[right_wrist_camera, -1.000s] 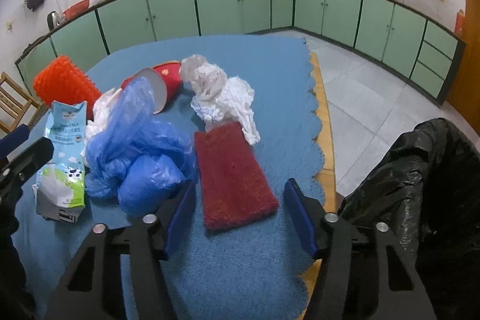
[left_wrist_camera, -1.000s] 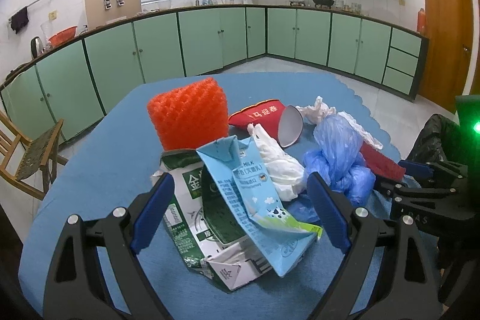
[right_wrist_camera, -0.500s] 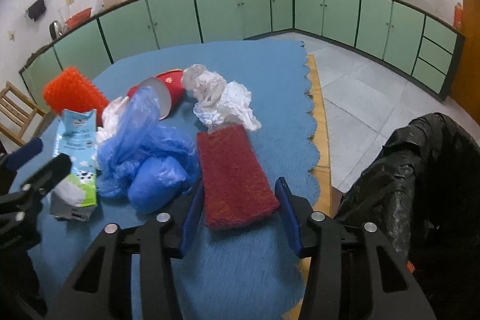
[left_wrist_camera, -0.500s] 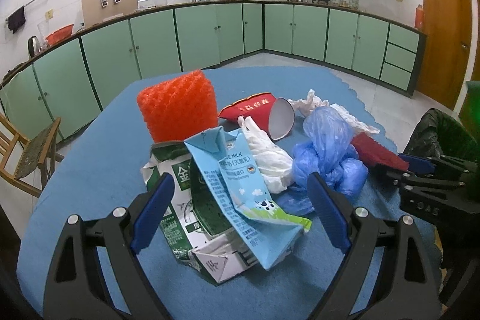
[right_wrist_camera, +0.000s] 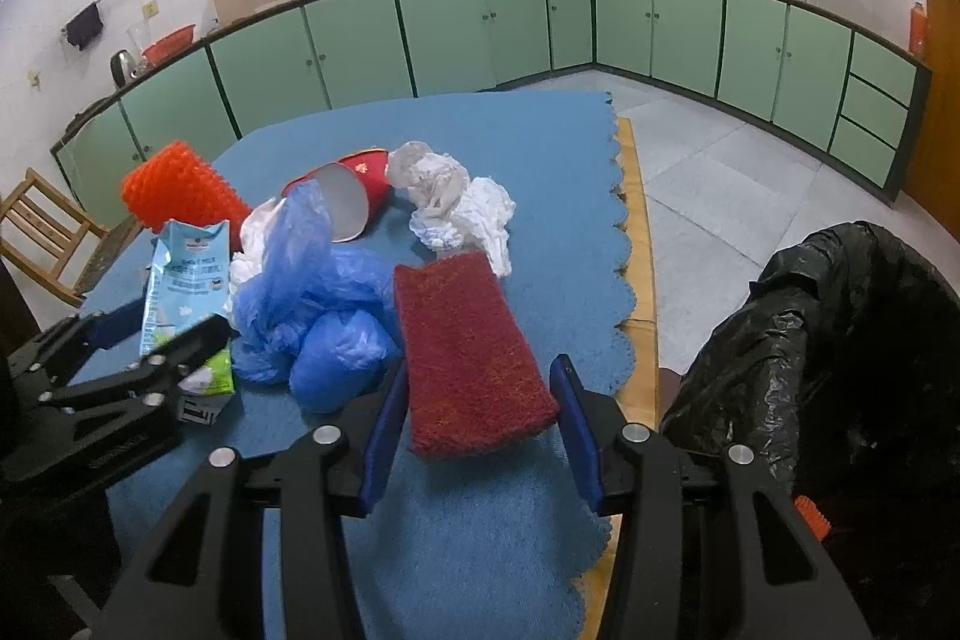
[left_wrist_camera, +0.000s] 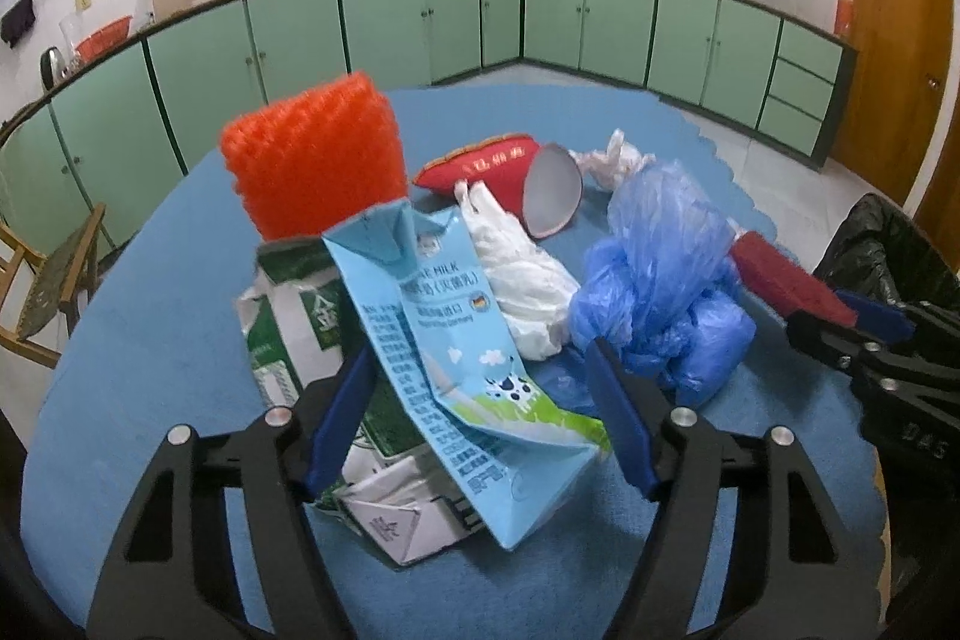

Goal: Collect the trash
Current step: 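Grasp the blue-white milk carton with the left gripper, then grasp the dark red scrub pad with the right gripper while the left gripper holds the carton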

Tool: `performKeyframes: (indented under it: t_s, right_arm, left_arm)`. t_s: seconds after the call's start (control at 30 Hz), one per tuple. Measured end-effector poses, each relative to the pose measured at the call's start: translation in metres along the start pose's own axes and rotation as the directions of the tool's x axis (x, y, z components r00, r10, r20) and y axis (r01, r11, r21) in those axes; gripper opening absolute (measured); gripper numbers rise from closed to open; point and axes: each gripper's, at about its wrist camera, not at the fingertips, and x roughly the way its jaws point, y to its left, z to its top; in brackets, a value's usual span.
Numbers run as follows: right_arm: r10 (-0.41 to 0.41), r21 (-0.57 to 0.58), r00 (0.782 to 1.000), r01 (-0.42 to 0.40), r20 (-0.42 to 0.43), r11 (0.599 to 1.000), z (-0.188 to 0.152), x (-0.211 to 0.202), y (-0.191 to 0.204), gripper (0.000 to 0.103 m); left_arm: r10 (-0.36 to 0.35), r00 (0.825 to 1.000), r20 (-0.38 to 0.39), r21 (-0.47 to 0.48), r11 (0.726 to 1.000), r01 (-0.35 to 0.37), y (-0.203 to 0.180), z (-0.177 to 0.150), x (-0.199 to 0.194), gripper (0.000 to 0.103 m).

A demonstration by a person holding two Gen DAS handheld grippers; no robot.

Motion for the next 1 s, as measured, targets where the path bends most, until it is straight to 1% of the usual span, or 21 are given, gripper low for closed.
performKeyframes:
  t_s: [0.07, 0.1, 0.13, 0.2, 0.27, 0.33, 0.4, 0.57, 0.7, 1.0]
  right_arm:
    - [-0.001, -0.006, 1.000, 0.001, 0.008, 1.000, 0.001, -0.003, 0.001, 0.047]
    - [-0.001, -0.007, 1.000, 0.001, 0.011, 1.000, 0.001, -0.005, 0.001, 0.047]
    - [-0.001, -0.006, 1.000, 0.001, 0.017, 1.000, 0.001, -0.006, 0.001, 0.047]
    - [-0.001, -0.001, 1.000, 0.001, 0.027, 1.000, 0.003, -0.009, 0.000, 0.048]
    - [0.002, 0.005, 0.999, -0.002, 0.039, 1.000, 0.005, -0.013, -0.001, 0.048]
    - [0.002, 0.006, 0.999, -0.002, 0.049, 1.000, 0.007, -0.015, -0.001, 0.048]
    - [0.009, 0.008, 0.998, -0.009, 0.061, 1.000, 0.008, -0.019, -0.001, 0.048]
    - [0.022, 0.003, 0.996, -0.022, 0.088, 1.000, 0.014, -0.029, 0.002, 0.047]
    - [0.033, -0.002, 0.993, -0.033, 0.112, 0.999, 0.019, -0.037, 0.005, 0.048]
    - [0.034, 0.001, 0.987, -0.034, 0.158, 0.999, 0.026, -0.055, 0.003, 0.048]
  left_arm:
    - [-0.005, 1.000, -0.020, -0.019, 1.000, 0.004, 0.001, 0.001, 0.005, 0.069]
    - [-0.007, 1.000, -0.025, -0.024, 1.000, 0.007, 0.002, 0.001, 0.007, 0.065]
    - [-0.013, 0.999, -0.033, -0.030, 0.999, 0.012, 0.003, 0.002, 0.009, 0.054]
    - [-0.030, 0.999, -0.036, -0.036, 0.999, 0.028, 0.003, 0.003, 0.009, 0.044]
    - [-0.021, 0.999, -0.030, -0.035, 0.999, 0.020, 0.003, 0.002, 0.008, 0.041]
    - [-0.019, 1.000, -0.016, -0.040, 0.999, 0.018, 0.004, 0.003, 0.004, 0.035]
    - [-0.022, 1.000, -0.004, -0.046, 0.999, 0.021, 0.005, 0.004, -0.002, 0.035]
    - [-0.020, 0.998, 0.056, -0.055, 0.998, 0.023, 0.010, 0.010, -0.025, 0.033]
    - [-0.036, 0.995, 0.097, -0.061, 0.997, 0.042, 0.012, 0.015, -0.044, 0.033]
    - [-0.066, 0.985, 0.160, -0.041, 0.996, 0.073, -0.006, 0.027, -0.068, 0.032]
